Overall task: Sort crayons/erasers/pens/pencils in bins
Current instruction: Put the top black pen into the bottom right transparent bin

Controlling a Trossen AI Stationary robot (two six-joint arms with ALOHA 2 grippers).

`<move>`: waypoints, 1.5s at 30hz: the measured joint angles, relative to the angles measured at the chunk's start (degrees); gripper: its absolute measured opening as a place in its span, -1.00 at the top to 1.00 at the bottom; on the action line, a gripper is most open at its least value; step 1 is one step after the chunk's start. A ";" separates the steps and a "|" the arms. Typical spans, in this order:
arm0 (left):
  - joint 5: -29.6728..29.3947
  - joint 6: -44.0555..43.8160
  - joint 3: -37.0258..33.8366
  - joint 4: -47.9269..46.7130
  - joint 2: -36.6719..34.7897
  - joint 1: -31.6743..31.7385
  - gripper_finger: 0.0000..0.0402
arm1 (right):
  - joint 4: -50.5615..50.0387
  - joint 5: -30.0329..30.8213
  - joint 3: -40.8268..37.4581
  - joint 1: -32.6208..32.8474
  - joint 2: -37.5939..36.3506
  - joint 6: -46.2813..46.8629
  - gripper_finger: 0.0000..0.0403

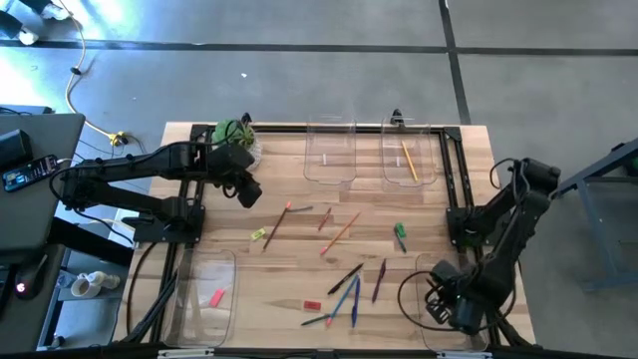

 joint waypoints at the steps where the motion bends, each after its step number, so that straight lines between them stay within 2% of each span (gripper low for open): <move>1: 0.00 -0.40 -0.02 0.32 0.00 -0.02 0.19 | 0.56 -0.21 0.00 -0.17 0.83 -0.01 0.94; 9: 0.03 -4.84 0.00 0.66 1.46 -0.02 0.19 | 2.26 -2.53 0.00 -1.00 5.93 2.50 0.94; 16: 1.78 -4.99 0.02 0.64 6.53 -0.68 0.19 | 2.90 -2.90 0.00 -1.00 8.30 4.14 0.94; 29: 1.97 -8.35 0.02 0.64 15.16 -6.87 0.19 | 4.61 -5.33 0.00 -1.02 10.91 5.33 0.94; 45: 1.81 -12.27 0.00 0.31 21.69 -13.51 0.19 | 6.62 -5.33 0.00 -1.00 10.91 5.30 0.94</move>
